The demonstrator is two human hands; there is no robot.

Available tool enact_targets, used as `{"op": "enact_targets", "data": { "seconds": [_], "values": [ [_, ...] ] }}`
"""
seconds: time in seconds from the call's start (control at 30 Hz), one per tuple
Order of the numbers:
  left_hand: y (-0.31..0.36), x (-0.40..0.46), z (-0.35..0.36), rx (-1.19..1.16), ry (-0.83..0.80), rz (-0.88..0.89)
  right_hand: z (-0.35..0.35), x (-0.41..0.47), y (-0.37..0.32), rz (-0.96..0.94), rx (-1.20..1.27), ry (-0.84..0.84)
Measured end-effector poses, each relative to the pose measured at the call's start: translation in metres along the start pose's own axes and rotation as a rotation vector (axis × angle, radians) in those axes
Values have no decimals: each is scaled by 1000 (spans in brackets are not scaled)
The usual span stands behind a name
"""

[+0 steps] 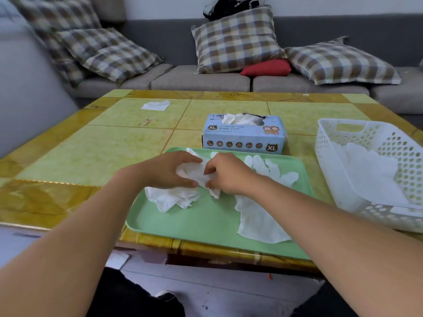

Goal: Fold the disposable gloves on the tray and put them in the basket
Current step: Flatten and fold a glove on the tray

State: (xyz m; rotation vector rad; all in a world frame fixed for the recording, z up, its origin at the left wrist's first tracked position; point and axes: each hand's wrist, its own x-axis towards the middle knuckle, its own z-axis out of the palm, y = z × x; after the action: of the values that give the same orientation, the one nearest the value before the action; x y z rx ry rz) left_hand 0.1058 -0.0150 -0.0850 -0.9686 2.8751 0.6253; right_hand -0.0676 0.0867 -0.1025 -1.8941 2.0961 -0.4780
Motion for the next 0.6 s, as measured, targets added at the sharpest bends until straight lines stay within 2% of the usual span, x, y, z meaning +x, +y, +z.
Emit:
{"op": "enact_targets", "data": {
  "seconds": [0.23,0.3,0.37,0.43,0.53,0.6],
  "values": [
    [-14,5,8,21,77,-94,-20,-16,-2,-76,228,66],
    [-13,9,9,-3,104,-104,-34,-24,1,-26,542,106],
    [-12,12,10,-8,117,-142,-49,-33,5,86,1107,70],
    [-11,12,8,5,101,-178,-62,-39,13,158,1465,20],
    [6,9,-5,104,135,-188,-74,-48,21,206,1690,-29],
    [32,2,-17,-3,208,-173,-78,-51,26,253,1749,-21]
  ]
}}
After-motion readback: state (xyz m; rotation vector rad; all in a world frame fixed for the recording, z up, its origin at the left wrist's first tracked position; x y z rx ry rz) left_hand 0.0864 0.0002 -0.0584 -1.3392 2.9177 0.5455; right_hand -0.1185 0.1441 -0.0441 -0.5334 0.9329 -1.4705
